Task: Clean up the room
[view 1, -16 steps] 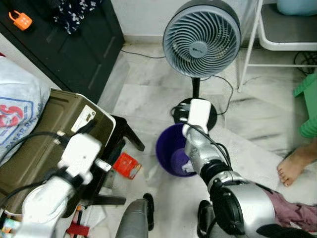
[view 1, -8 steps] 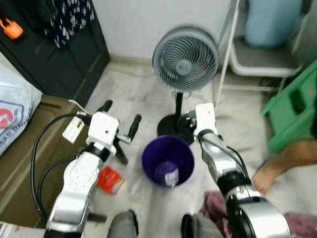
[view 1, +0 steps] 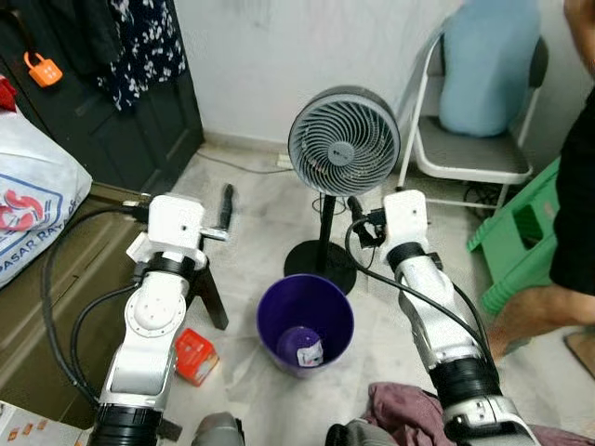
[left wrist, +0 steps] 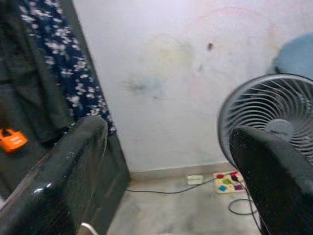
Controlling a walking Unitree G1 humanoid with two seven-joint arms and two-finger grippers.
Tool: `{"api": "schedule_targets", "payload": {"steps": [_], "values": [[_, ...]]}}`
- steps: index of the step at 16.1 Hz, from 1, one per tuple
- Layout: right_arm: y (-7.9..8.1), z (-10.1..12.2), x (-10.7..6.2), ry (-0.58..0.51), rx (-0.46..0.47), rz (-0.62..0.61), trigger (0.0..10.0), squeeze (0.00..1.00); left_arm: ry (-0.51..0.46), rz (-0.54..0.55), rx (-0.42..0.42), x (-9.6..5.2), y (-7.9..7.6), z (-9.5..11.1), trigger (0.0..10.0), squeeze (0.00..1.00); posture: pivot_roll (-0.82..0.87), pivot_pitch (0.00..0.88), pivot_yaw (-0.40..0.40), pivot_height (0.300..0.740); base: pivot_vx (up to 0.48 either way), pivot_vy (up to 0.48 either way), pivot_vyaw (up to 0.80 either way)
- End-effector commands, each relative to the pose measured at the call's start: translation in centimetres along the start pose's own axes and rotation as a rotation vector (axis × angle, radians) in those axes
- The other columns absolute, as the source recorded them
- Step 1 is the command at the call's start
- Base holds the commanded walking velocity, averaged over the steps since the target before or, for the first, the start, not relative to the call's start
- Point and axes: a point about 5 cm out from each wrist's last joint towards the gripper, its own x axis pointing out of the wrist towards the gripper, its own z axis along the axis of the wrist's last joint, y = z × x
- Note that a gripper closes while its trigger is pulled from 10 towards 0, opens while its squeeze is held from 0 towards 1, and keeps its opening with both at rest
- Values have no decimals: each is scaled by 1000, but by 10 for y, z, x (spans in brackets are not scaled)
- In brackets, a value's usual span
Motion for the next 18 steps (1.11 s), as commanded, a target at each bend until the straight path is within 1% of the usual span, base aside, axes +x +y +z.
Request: {"api": "schedule_targets", "payload": {"steps": [1, 2, 3, 4, 5, 8, 10, 12, 15, 17, 18], "values": [[-4, 5, -1, -30, -6, -36, 10000, 1000, 47, 73, -11, -5, 9, -9, 10000, 0, 84, 0, 8, 740, 0, 0, 0], [-6, 7, 0, -37, -39, -61, 10000, 231, 80, 120, -29, -6, 15, -15, 10000, 0, 77, 0, 14, 740, 0, 0, 0], [-6, 10, 2, -36, -63, -68, 10000, 0, 94, 143, -67, -5, 19, -19, 10000, 0, 77, 0, 13, 740, 0, 0, 0], [-5, 12, 3, -38, -60, -59, 10000, 0, 92, 121, -102, -2, 17, -21, 10000, 0, 78, 0, 5, 740, 0, 0, 0], [-4, 13, 4, -32, -87, -53, 10000, 0, 87, 117, -114, -1, 16, -21, 10000, 0, 77, 0, 1, 740, 0, 0, 800], [-5, 13, 3, -21, -91, -54, 10000, 0, 93, 141, -125, 0, 15, -22, 10000, 0, 74, 0, -7, 740, 0, 0, 800], [-3, 11, 3, -16, -90, -46, 10000, 0, 100, 122, -133, 0, 13, -24, 10000, 0, 71, 0, -6, 740, 0, 0, 800], [0, 15, 6, -27, -92, -32, 10000, 0, 96, 106, -142, 1, 12, -24, 10000, 0, 71, 0, -5, 740, 0, 0, 800], [-1, 16, 7, -27, -90, -35, 10000, 0, 104, 113, -202, 0, 12, -27, 10000, 0, 69, 0, -3, 740, 0, 0, 800], [-2, 17, 7, -31, -91, -40, 10000, 0, 105, 104, -206, 0, 12, -28, 10000, 0, 69, 0, -2, 740, 0, 0, 800], [-2, 17, 7, -33, -91, -42, 10000, 0, 103, 103, -181, 1, 12, -27, 10000, 0, 68, 0, -3, 740, 0, 0, 800]]}}
